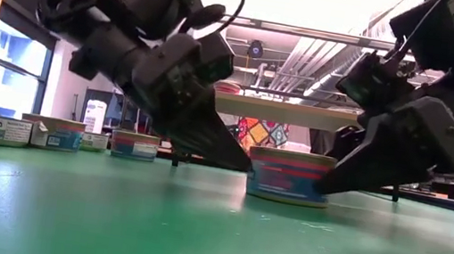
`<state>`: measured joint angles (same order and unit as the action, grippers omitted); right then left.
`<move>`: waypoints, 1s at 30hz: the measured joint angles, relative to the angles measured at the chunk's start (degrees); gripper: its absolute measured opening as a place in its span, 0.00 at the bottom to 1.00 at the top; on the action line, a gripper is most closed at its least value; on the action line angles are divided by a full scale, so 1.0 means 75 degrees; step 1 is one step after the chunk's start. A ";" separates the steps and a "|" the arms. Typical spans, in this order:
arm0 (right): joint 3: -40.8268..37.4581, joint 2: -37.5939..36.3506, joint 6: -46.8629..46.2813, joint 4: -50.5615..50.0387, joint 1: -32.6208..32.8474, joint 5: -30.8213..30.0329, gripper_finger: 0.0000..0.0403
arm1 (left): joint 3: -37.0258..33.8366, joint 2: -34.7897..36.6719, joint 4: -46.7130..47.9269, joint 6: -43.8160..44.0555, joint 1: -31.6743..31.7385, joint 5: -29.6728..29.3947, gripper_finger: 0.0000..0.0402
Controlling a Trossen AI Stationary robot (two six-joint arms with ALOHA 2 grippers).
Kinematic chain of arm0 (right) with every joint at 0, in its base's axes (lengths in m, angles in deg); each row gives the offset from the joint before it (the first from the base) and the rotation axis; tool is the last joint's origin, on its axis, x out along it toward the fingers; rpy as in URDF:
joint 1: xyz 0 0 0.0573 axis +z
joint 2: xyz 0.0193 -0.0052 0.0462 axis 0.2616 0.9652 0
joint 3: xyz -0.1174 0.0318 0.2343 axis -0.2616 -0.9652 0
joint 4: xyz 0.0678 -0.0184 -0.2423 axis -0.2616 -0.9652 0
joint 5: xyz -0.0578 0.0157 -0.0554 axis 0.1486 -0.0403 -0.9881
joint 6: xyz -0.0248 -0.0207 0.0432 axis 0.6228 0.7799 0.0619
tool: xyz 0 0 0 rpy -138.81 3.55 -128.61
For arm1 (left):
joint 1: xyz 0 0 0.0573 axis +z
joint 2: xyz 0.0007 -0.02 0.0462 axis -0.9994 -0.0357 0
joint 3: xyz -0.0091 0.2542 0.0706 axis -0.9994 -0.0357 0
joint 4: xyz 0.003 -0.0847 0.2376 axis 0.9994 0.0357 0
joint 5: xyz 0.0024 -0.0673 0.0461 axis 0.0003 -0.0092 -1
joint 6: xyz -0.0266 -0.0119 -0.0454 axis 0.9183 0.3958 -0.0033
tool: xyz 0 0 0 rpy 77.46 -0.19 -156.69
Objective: Stack canned seafood by type on shelf
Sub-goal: Put the blue pink tuna can on the shelf
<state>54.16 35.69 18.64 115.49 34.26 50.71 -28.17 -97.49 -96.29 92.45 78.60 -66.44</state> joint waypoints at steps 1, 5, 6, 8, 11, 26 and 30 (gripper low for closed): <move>-0.0009 0.0100 0.0039 0.0181 0.0001 -0.0060 0.90 | 0.0000 -0.0085 -0.0140 0.0001 0.0003 0.0014 0.00; -0.0016 0.0470 0.0123 0.0718 0.0000 -0.0153 0.90 | 0.0051 -0.0288 -0.0370 0.0058 0.0062 0.0174 0.00; -0.0019 0.0561 0.0106 0.0845 -0.0009 -0.0186 0.90 | 0.0058 -0.0298 -0.0354 0.0061 0.0073 0.0193 0.00; -0.0021 0.0676 0.0043 0.1006 -0.0016 -0.0270 0.90 | 0.0058 -0.0305 -0.0351 0.0050 0.0102 0.0194 0.00; -0.0021 0.0825 -0.0008 0.1204 -0.0015 -0.0595 0.90 | 0.0058 -0.0318 -0.0351 0.0050 0.0128 0.0100 0.00; 0.0028 0.0718 -0.0509 0.0638 0.0390 -0.1293 0.78 | 0.0154 0.0662 0.1939 -0.0083 -0.0102 -0.0725 0.00; 0.0028 0.0699 -0.0668 0.0577 0.0420 -0.1176 0.78 | 0.0149 0.0888 0.2299 -0.0195 -0.0170 -0.1201 0.00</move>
<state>54.37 40.93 13.63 119.81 37.41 41.88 -27.05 -90.83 -79.04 90.99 77.32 -75.44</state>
